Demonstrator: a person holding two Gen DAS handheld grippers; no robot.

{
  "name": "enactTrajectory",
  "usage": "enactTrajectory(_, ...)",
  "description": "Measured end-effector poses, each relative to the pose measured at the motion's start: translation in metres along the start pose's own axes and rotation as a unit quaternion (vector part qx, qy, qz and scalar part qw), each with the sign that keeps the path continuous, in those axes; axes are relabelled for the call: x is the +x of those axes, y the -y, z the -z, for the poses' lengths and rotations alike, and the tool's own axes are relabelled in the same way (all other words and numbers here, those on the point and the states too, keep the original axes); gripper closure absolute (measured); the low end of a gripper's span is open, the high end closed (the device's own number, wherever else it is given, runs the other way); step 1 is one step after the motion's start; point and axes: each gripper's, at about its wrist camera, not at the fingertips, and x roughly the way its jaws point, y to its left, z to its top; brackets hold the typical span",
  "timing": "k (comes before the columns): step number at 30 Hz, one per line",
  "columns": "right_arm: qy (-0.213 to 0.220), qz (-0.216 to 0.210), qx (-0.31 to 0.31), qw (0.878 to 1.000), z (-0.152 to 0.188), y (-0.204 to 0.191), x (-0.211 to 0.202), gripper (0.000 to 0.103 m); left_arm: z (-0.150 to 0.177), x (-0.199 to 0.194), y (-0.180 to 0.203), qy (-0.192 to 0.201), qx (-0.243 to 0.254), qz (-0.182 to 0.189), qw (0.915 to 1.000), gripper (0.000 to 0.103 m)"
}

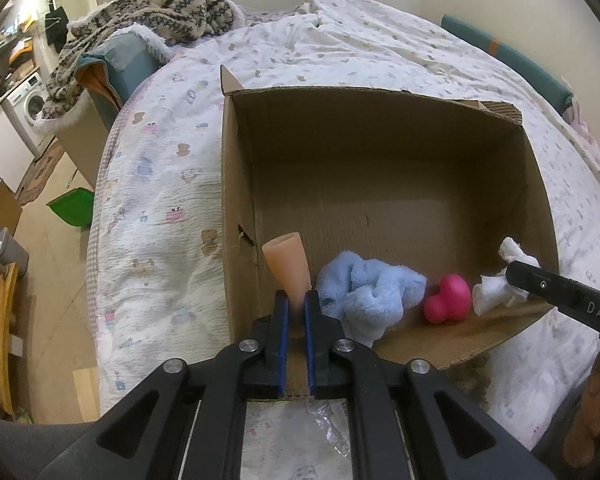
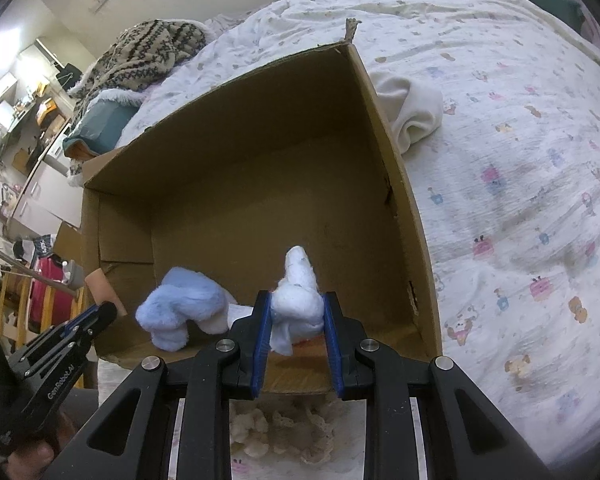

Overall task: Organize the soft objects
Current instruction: 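Lower the tan cylinder and white sock into the box and open both grippers, then withdraw both open grippers from the box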

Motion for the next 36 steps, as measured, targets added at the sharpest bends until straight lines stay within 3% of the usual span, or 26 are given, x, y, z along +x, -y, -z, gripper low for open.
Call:
enactTrajectory(13, 0.004, -0.005, -0.006, 1.0, 0.0, -0.003, 0.0, 0.076, 0.001, -0.006, -0.001, 0.009, -0.003, 0.001, 1.0, 0.086)
enactTrajectory(16, 0.006, -0.011, -0.008, 1.0, 0.002, -0.003, -0.002, 0.076, 0.001, -0.008, -0.002, 0.01, -0.005, 0.005, 0.9999, 0.073)
enactTrajectory(18, 0.007, -0.012, -0.009, 1.0, 0.002, -0.003, -0.002, 0.076, 0.001, -0.01, -0.002, 0.014, -0.009, 0.004, 0.9999, 0.057)
enactTrajectory(20, 0.007, -0.015, -0.005, 1.0, 0.001, -0.003, -0.003, 0.075, 0.001, -0.012, -0.001, 0.018, -0.012, 0.015, 0.9996, 0.051)
enactTrajectory(23, 0.008, -0.018, -0.001, 1.0, 0.001, -0.001, -0.004, 0.07, 0.001, -0.014, 0.002, 0.023, -0.005, 0.011, 0.9997, 0.046)
enactTrajectory(24, 0.009, -0.018, -0.001, 1.0, 0.001, -0.001, -0.005, 0.06, 0.002, -0.015, 0.003, 0.024, -0.003, 0.008, 0.9997, 0.045)
enactTrajectory(25, 0.011, -0.018, 0.001, 1.0, 0.0, -0.001, -0.006, 0.037, 0.002, -0.015, 0.004, 0.025, -0.002, 0.007, 0.9997, 0.045)
enactTrajectory(26, 0.017, -0.019, 0.003, 1.0, 0.001, -0.001, -0.008, 0.032, 0.002, -0.015, 0.004, 0.025, -0.001, 0.008, 0.9997, 0.045)
enactTrajectory(36, 0.026, -0.021, -0.007, 0.999, -0.001, -0.007, -0.013, 0.031, 0.003, -0.015, 0.004, 0.027, -0.006, 0.011, 0.9996, 0.044)
